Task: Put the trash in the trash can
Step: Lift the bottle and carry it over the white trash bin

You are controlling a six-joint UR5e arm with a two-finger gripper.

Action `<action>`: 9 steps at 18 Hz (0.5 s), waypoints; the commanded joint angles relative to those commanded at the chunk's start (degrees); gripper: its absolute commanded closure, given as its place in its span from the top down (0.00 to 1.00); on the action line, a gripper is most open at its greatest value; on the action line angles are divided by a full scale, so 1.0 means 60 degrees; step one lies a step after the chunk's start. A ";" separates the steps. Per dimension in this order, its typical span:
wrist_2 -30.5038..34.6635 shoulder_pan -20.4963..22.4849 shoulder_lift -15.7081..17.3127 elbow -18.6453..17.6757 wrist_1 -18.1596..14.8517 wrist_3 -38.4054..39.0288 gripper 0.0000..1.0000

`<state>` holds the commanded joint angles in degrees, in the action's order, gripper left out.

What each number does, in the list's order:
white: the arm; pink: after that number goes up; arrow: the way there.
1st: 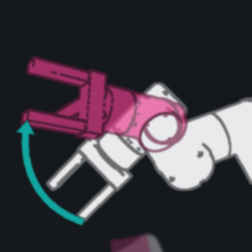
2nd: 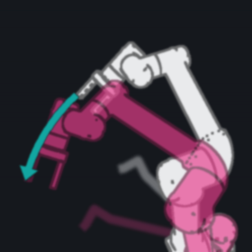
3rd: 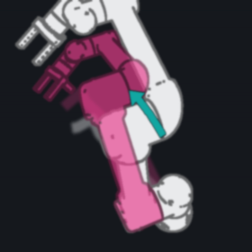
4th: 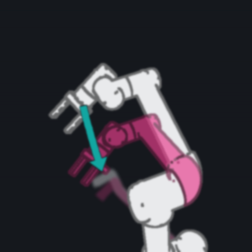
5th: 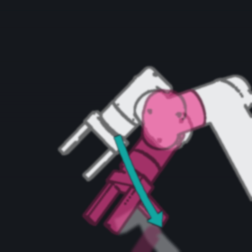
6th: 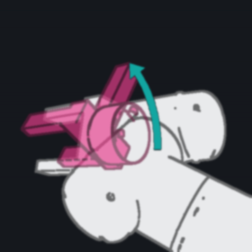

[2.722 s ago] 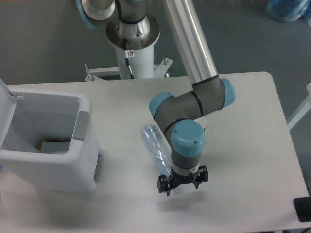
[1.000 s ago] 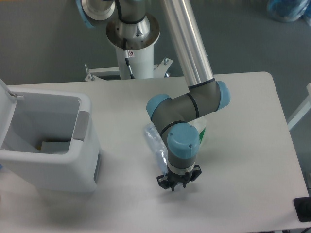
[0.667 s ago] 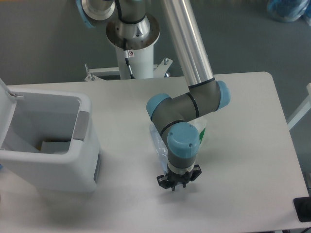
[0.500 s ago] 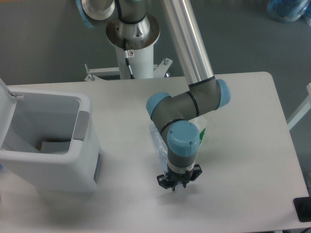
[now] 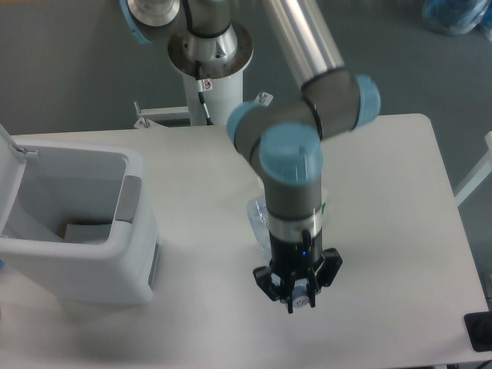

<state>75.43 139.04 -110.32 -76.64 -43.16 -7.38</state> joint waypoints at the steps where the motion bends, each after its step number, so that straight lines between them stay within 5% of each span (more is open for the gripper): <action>1: -0.0323 0.0000 0.0307 0.0000 0.0015 0.0087 0.27; 9: -0.2756 -0.0291 0.1672 0.0044 0.0586 0.0176 0.27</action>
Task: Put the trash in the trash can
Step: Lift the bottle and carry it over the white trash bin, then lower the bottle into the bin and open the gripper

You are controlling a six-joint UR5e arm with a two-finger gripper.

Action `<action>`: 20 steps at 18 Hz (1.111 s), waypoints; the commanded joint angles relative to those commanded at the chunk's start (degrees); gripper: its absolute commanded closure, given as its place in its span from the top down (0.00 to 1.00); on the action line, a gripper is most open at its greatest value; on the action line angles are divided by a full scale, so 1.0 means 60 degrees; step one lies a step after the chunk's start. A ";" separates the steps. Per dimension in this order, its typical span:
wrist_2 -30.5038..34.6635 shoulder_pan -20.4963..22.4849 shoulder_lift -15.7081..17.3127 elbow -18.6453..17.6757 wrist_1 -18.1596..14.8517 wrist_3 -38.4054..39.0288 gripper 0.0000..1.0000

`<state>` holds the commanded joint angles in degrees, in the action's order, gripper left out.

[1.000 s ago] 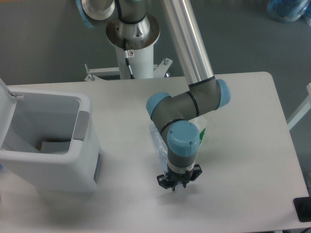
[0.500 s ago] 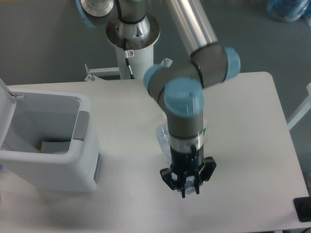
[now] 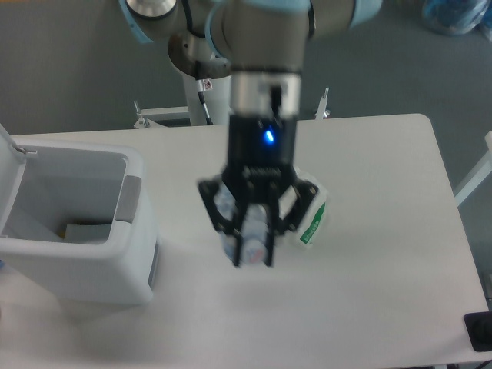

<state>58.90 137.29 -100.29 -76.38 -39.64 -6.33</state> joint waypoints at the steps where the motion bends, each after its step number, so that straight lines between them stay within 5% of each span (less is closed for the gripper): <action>1: -0.0059 -0.0204 0.0103 -0.0029 0.0058 0.0000 0.27; 9: -0.0060 -0.1479 0.0016 0.0132 0.0469 0.0174 0.27; 20: -0.0031 -0.2725 -0.0584 -0.0498 0.0469 0.0820 0.28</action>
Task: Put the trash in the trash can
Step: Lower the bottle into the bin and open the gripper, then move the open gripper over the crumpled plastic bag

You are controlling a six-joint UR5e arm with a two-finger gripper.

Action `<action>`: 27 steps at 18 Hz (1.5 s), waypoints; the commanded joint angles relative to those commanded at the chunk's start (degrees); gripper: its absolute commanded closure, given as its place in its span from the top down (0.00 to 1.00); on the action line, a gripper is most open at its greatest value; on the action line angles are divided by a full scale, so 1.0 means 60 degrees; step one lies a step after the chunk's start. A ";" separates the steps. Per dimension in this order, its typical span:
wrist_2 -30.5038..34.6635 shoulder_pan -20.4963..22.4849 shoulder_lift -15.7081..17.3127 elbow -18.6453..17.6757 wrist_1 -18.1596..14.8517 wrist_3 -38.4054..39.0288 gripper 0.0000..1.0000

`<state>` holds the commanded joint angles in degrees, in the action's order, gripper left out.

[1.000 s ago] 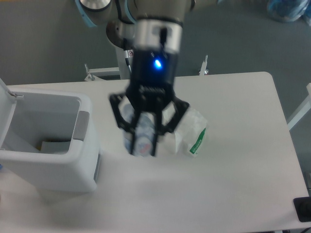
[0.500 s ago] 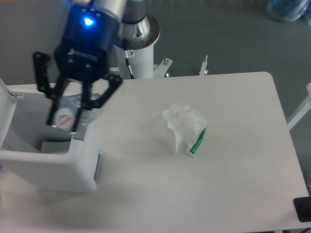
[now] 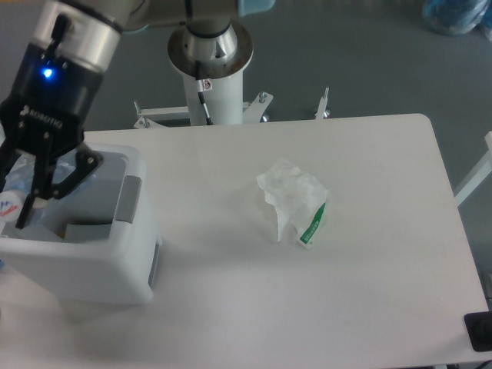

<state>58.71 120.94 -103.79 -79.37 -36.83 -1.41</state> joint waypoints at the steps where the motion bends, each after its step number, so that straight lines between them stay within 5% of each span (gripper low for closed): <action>1: 0.0000 -0.0030 -0.0073 0.0000 0.0000 -0.0029 0.28; 5: 0.0000 -0.0045 -0.0264 -0.0029 0.0000 -0.0044 0.34; 9: -0.0015 -0.0045 -0.0163 -0.0336 0.0000 -0.0409 0.86; 11: 0.0000 -0.0030 -0.0031 -0.0439 -0.0015 -0.0440 0.98; 14: 0.0044 0.0116 0.0115 -0.0440 -0.0044 -0.0381 0.99; 17: 0.0146 0.0992 0.0583 -0.0556 -0.0132 -0.0381 0.99; 24: 0.0541 0.3804 0.1390 -0.3029 -0.0292 -0.1125 0.99; 27: 0.1592 0.4013 0.1479 -0.3836 -0.0322 -0.1887 0.99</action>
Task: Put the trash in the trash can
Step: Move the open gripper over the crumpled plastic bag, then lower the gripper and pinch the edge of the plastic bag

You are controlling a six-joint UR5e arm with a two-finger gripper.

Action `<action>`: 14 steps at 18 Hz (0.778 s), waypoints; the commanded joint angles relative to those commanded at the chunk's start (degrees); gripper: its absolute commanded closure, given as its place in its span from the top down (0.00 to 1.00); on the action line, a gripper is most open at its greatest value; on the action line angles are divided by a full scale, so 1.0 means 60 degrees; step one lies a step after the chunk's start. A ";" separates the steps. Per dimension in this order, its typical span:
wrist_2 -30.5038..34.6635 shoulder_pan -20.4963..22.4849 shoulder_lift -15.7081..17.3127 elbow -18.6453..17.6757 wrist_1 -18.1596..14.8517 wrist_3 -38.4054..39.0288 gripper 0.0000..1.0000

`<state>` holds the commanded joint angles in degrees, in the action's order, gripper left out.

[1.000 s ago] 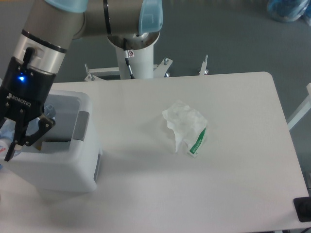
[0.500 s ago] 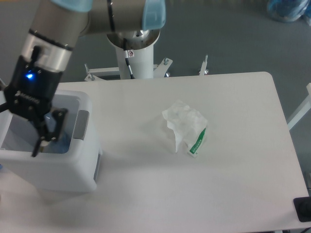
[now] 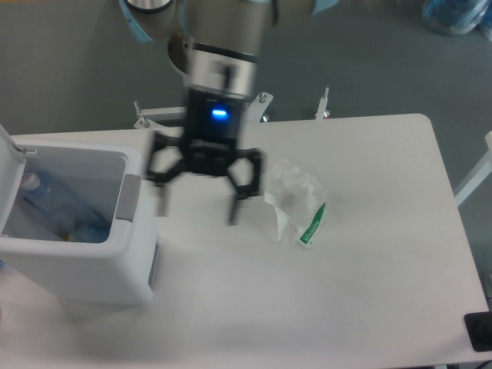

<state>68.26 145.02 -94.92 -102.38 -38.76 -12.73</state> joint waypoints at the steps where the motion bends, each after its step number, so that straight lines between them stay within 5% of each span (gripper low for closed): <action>1: 0.0614 -0.0014 0.0000 -0.0191 -0.0015 -0.0191 0.99; 14: 0.4822 -0.0614 -0.0264 -0.2330 -0.0440 -0.0661 1.00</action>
<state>97.19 141.34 -96.50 -116.36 -41.40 -16.69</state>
